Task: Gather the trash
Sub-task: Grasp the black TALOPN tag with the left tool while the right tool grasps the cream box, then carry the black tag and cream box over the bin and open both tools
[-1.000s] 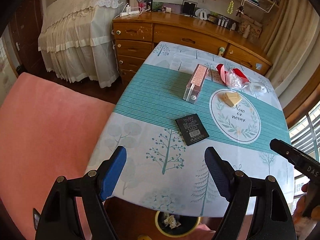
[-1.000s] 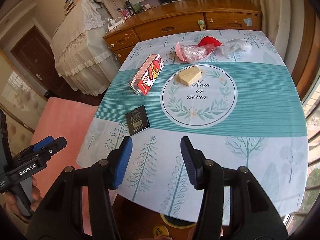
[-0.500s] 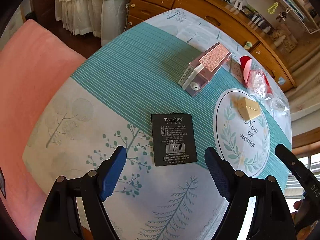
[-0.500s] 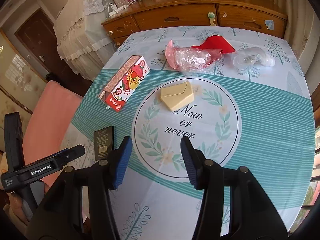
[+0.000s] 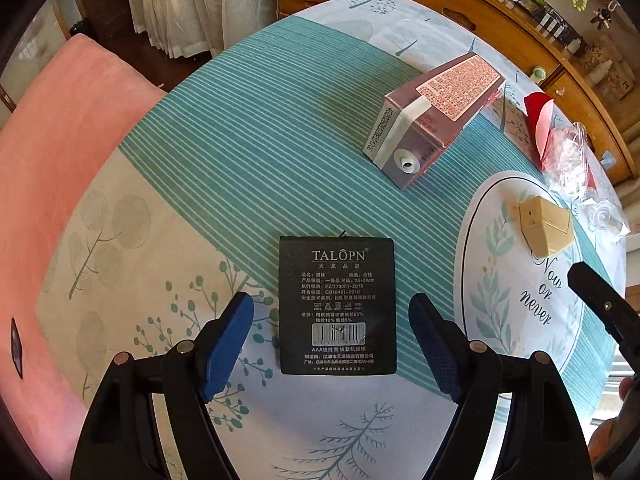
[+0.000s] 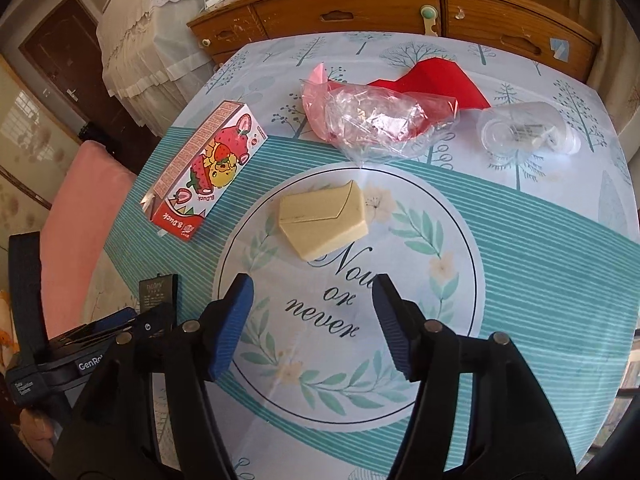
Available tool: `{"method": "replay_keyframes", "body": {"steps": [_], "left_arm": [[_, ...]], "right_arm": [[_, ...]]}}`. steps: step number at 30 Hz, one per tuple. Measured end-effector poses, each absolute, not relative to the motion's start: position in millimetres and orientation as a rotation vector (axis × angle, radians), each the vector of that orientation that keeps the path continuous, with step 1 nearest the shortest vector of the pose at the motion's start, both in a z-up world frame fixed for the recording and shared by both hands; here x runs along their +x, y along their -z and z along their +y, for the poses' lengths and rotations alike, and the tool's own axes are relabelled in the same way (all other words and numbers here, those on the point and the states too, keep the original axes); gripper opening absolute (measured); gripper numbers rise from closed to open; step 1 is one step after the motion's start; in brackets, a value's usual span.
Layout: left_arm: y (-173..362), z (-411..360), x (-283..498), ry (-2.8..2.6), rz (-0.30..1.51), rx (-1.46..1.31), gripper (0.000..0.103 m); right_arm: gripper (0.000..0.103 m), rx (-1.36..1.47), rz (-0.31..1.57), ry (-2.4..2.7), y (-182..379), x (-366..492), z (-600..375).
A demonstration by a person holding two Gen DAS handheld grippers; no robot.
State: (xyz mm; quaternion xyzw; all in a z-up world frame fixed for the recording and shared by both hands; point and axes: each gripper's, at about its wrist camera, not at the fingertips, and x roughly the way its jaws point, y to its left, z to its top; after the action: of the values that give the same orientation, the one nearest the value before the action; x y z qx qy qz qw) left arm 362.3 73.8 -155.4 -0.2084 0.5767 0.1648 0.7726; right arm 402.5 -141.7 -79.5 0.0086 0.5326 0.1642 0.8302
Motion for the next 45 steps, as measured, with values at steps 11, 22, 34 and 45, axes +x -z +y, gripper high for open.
{"method": "replay_keyframes", "body": {"steps": [11,22,34,45], "left_arm": [[154.9,64.1,368.2,-0.401,1.245,-0.436,0.06],[144.2,79.4,347.7,-0.396,1.222,-0.49,0.06],[99.9,98.7,297.9,-0.32,1.159,-0.466,0.06],[62.7,88.1,234.9,-0.166,1.131,-0.379,0.06]], "right_arm": [[0.066,-0.153,1.125,-0.36,105.6,440.3,-110.3],[0.064,-0.227,1.069,-0.289,119.9,446.1,-89.8],[0.058,-0.192,1.094,-0.32,105.0,402.1,-108.7],[0.058,-0.124,1.141,-0.334,75.9,287.8,-114.5]]}}
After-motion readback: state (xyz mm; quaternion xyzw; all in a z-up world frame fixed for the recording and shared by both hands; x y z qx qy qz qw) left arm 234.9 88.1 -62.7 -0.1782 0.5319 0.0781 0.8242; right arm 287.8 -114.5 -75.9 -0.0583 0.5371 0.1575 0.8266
